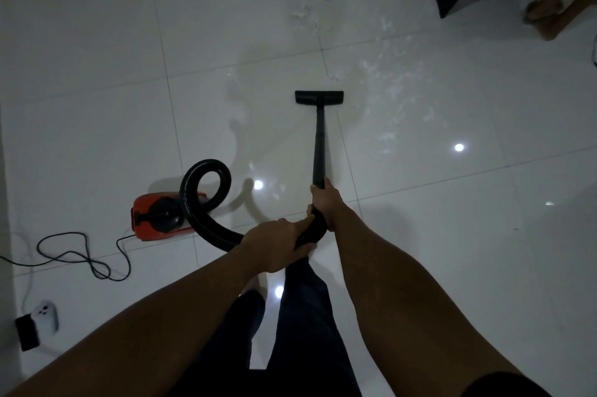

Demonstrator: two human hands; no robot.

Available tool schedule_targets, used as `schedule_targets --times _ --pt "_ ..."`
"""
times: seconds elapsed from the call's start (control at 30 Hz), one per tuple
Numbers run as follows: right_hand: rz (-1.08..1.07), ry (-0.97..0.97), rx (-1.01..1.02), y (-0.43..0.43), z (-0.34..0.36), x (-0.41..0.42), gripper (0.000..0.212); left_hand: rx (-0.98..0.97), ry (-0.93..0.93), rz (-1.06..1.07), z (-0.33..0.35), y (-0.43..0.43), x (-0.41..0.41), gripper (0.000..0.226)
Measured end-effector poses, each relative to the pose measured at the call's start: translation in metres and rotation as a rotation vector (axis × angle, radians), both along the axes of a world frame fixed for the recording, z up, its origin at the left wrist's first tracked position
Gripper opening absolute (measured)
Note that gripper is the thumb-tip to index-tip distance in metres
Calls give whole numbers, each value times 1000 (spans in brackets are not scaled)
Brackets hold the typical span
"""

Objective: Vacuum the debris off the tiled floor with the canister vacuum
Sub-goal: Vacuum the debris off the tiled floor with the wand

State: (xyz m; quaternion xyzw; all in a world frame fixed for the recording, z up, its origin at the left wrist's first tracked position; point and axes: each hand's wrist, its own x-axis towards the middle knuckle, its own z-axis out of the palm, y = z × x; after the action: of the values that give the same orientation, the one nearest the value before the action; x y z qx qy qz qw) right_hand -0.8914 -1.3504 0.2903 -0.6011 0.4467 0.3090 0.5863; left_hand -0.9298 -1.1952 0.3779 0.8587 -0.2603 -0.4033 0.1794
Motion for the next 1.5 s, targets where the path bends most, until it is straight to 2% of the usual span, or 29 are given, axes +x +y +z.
schedule_targets --times 0.23,0.53,0.77,0.87,0.97,1.17,1.4,1.5 --pt "-11 5 14 -49 -8 52 38 47 19 -15 -3 -50 56 67" --pt "133 -13 -12 -91 -26 120 54 21 51 112 -3 -97 108 64" --pt "202 -9 -2 -93 -23 186 69 -36 77 133 -14 -98 167 64" --pt "220 -19 -46 -88 -24 213 65 -59 54 105 -20 -96 195 71" --pt "200 -10 -51 -82 -29 247 58 -123 97 124 -23 -90 229 64" --pt "140 2 -108 -58 -34 333 62 -52 22 58 -50 -61 320 66" --pt "281 -42 -172 -36 -34 434 70 -161 77 226 -41 -41 406 66" --pt "302 -55 -175 -36 -33 459 59 -179 69 238 -36 -42 431 60"
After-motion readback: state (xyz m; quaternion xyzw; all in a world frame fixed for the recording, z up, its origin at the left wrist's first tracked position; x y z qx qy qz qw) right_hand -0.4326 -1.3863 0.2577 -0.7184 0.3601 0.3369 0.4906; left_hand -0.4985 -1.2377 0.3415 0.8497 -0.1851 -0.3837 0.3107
